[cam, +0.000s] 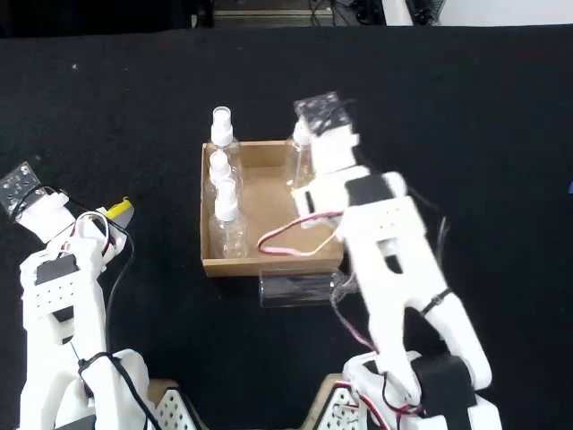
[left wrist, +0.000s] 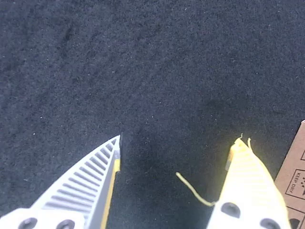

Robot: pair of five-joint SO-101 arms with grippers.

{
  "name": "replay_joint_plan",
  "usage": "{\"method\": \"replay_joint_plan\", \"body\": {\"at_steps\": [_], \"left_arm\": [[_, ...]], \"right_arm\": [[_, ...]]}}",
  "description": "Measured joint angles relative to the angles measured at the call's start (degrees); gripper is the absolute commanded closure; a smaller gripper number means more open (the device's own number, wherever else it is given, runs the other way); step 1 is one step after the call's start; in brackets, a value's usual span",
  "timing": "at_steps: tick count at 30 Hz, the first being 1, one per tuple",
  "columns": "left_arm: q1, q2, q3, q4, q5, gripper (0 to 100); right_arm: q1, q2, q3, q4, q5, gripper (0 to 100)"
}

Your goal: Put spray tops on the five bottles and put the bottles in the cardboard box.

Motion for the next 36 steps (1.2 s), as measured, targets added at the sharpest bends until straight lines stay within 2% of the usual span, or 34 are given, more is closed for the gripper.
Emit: {"method": "replay_joint_plan", "body": {"at_steps": [3, 9, 16, 22, 25, 30, 33, 36], "left_arm": [[0.0, 0.0, 0.0, 0.0, 0.0, 66], [0.0, 0.0, 0.4, -1.7, 0.0, 66], [0.0, 0.0, 2.4, -5.3, 0.0, 66], [0.0, 0.0, 2.4, -5.5, 0.0, 66], [0.0, 0.0, 2.4, -5.5, 0.0, 66], [0.0, 0.0, 2.4, -5.5, 0.0, 66], [0.0, 0.0, 2.4, -5.5, 0.0, 66], [0.0, 0.0, 2.4, -5.5, 0.0, 66]], "right_arm": [[2.5, 0.0, -2.8, 7.0, 4.8, 61.6], [5.3, 0.0, -2.9, 15.1, 17.7, 75.6], [5.6, 0.0, -2.9, 26.6, 40.8, 76.6], [11.3, 0.0, -2.9, 32.5, 62.1, 76.6], [13.5, -0.1, -2.2, 33.5, 70.4, 76.6], [17.9, -0.1, -0.4, 33.7, 79.7, 76.6], [17.9, -3.4, -0.1, 34.0, 81.0, 76.6], [14.5, -8.8, 0.8, 34.5, 81.0, 76.6]]}}
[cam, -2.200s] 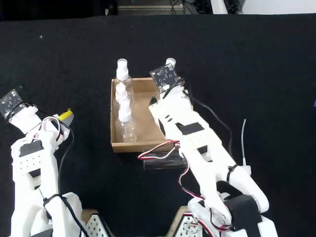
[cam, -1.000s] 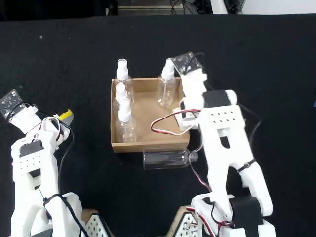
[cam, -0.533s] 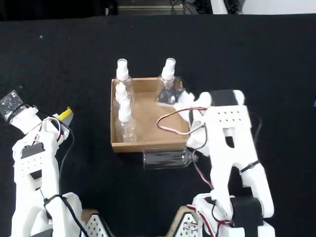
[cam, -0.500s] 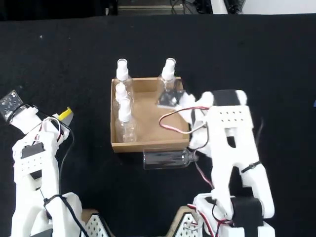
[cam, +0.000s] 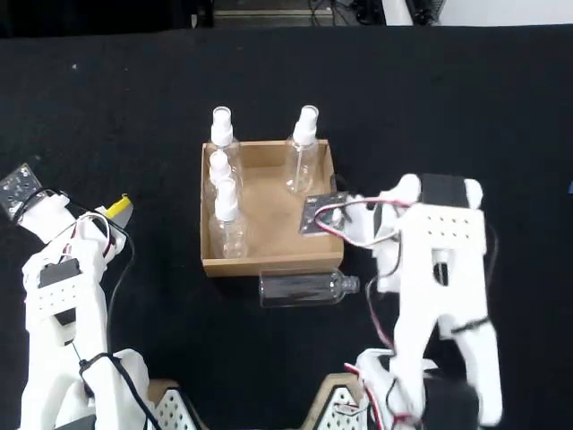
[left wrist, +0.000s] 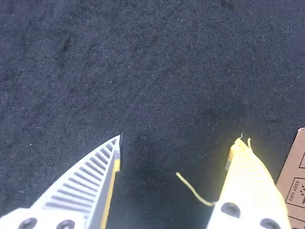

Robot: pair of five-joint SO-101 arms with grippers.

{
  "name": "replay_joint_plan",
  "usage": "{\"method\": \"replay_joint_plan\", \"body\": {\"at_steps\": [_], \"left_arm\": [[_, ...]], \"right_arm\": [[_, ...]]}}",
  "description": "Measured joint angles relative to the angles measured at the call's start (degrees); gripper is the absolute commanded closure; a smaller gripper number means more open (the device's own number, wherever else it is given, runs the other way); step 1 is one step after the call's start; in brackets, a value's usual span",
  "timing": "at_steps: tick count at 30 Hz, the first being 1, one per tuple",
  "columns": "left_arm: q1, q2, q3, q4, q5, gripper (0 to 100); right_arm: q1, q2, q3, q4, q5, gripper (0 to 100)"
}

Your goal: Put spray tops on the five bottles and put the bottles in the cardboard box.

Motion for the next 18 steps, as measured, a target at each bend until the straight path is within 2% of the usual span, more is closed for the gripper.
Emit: {"method": "replay_joint_plan", "body": {"at_steps": [4, 8, 14, 18], "left_arm": [[0.0, 0.0, 0.0, 0.0, 0.0, 66], [0.0, 0.0, 0.0, 0.0, 0.0, 66], [0.0, 0.0, 0.0, 0.0, 0.0, 66], [0.0, 0.0, 0.0, 0.0, 0.0, 66]], "right_arm": [[-9.8, -6.2, 6.2, 0.0, -2.2, 76.6], [-19.0, -7.7, 10.9, -2.7, -8.8, 76.6], [-27.7, -7.8, 17.9, -10.8, -17.2, 76.6], [-30.4, -8.1, 22.4, -18.2, -23.2, 76.6]]}}
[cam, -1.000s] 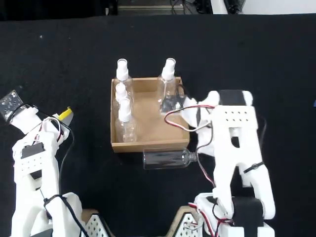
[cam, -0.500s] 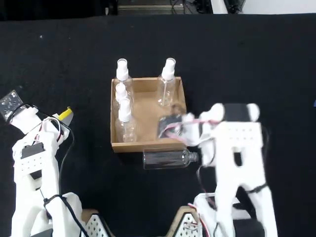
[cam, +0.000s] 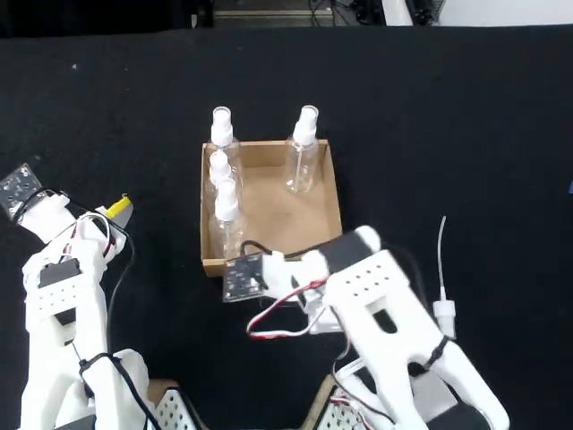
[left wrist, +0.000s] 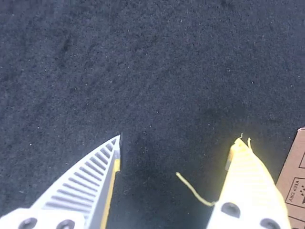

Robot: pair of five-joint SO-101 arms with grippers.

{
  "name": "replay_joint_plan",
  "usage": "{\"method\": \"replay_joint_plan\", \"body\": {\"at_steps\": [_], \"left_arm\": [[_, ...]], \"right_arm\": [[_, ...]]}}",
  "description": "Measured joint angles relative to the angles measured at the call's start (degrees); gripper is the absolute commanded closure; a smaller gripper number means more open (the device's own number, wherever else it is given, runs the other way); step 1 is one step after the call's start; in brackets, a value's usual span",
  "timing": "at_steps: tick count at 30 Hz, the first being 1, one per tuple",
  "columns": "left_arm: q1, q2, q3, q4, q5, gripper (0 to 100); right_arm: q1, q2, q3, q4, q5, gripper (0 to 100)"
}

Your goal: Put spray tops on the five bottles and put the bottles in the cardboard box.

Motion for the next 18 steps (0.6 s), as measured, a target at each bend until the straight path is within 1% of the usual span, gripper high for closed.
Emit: {"method": "replay_joint_plan", "body": {"at_steps": [5, 8, 13, 18], "left_arm": [[0.0, 0.0, 0.0, 0.0, 0.0, 66], [0.0, 0.0, 0.0, 0.0, 0.0, 66], [0.0, 0.0, 0.0, 0.0, 0.0, 66], [0.0, 0.0, 0.0, 0.0, 0.0, 66]], "right_arm": [[-0.4, -0.3, 4.0, -9.5, -6.5, 76.5], [-0.6, -0.3, 5.8, -12.0, -7.7, 76.2], [-0.6, -0.3, 9.8, -14.2, -8.1, 76.2], [-0.6, -0.3, 10.0, -12.5, -8.3, 76.2]]}}
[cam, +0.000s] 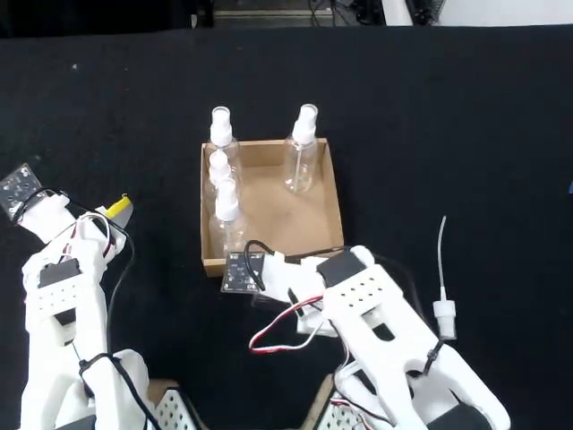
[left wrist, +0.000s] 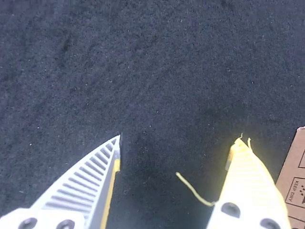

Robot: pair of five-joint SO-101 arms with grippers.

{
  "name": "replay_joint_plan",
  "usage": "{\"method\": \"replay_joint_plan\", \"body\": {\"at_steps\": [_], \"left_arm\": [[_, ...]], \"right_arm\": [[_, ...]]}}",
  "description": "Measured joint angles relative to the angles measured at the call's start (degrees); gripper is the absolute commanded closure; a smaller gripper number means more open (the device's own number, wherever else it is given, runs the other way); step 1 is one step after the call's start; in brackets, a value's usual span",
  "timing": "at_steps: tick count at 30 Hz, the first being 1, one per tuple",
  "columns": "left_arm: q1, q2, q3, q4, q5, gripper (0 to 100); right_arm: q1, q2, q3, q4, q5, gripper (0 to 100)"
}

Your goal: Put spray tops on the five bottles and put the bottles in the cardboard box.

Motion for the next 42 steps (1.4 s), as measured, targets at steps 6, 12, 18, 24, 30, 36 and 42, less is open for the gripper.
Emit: {"method": "replay_joint_plan", "body": {"at_steps": [6, 12, 18, 24, 30, 36, 42], "left_arm": [[0.0, 0.0, 0.0, 0.0, 0.0, 66], [0.0, 0.0, 0.0, 0.0, 0.0, 66], [0.0, 0.0, 0.0, 0.0, 0.0, 66], [0.0, 0.0, 0.0, 0.0, 0.0, 66], [0.0, 0.0, 0.0, 0.0, 0.0, 66], [0.0, 0.0, 0.0, 0.0, 0.0, 66], [0.0, 0.0, 0.0, 0.0, 0.0, 66]], "right_arm": [[0.0, 0.0, 0.0, 1.7, 0.0, 76.6], [0.0, 0.0, 0.0, 1.7, 0.0, 84.3], [0.1, -0.1, 0.8, -0.5, 0.0, 82.9], [-0.2, -1.4, 2.7, -2.1, -1.9, 76.9], [0.1, -0.7, 3.3, -2.8, -2.5, 90.8], [0.2, -0.7, 0.3, 4.7, -0.2, 90.8], [10.6, -0.7, -13.9, 19.3, 8.2, 91.0]]}}
